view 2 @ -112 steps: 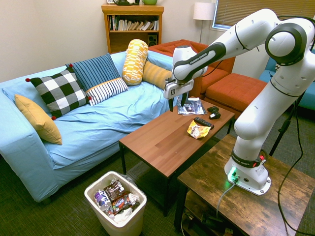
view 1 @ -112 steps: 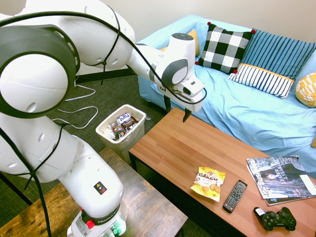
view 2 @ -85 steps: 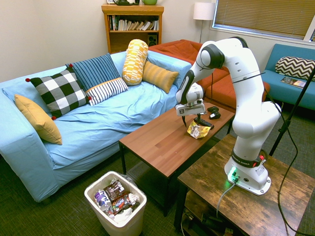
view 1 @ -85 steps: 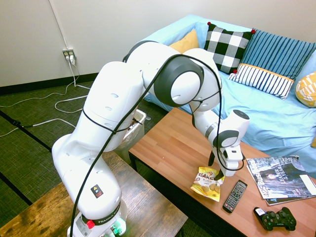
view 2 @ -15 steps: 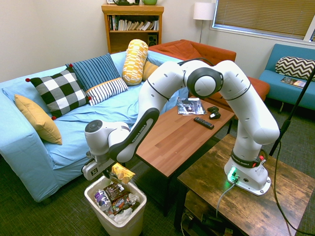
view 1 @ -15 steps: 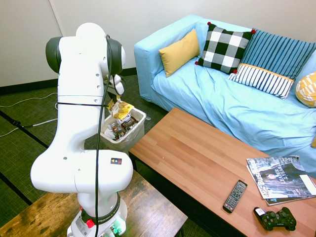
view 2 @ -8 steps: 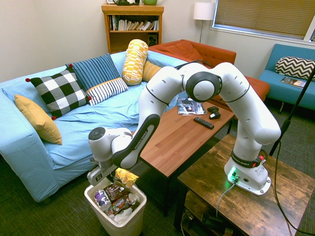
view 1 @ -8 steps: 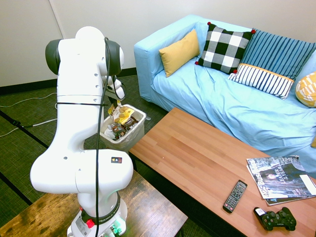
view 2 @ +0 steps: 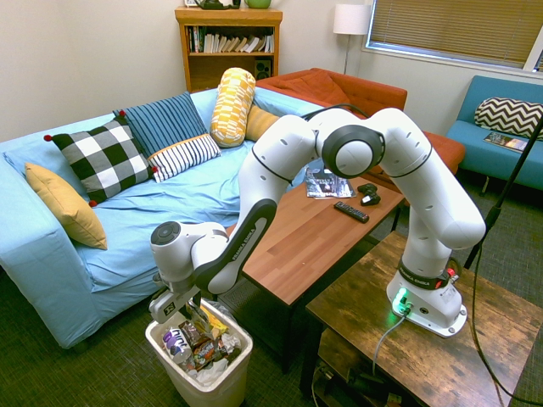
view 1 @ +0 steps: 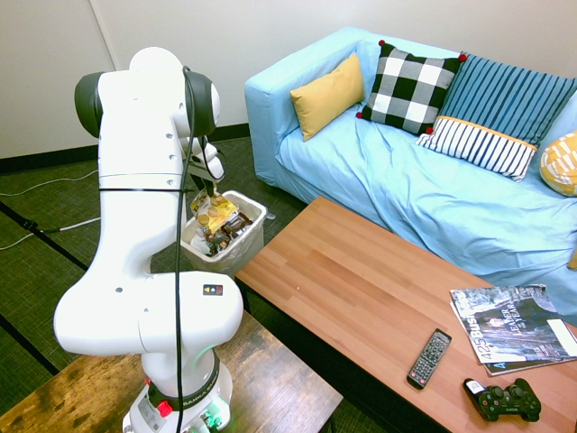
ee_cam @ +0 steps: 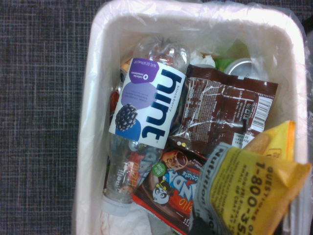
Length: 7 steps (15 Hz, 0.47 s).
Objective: Throw the chip bag in the trash bin
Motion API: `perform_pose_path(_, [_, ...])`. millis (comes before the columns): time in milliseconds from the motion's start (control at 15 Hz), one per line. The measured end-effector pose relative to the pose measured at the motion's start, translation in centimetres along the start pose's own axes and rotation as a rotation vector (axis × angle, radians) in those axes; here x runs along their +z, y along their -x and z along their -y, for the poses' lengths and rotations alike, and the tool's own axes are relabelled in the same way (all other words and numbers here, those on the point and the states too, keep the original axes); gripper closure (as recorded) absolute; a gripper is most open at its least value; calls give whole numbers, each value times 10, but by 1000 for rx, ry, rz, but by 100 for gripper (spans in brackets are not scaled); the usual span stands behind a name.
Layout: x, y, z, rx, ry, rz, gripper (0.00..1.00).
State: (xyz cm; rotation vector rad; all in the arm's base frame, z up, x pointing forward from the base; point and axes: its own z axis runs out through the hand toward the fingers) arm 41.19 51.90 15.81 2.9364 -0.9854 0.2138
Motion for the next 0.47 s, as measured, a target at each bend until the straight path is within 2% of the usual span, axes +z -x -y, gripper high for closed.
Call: perform_pose_path(467, [-15,-14,3,17,-19,-16,0])
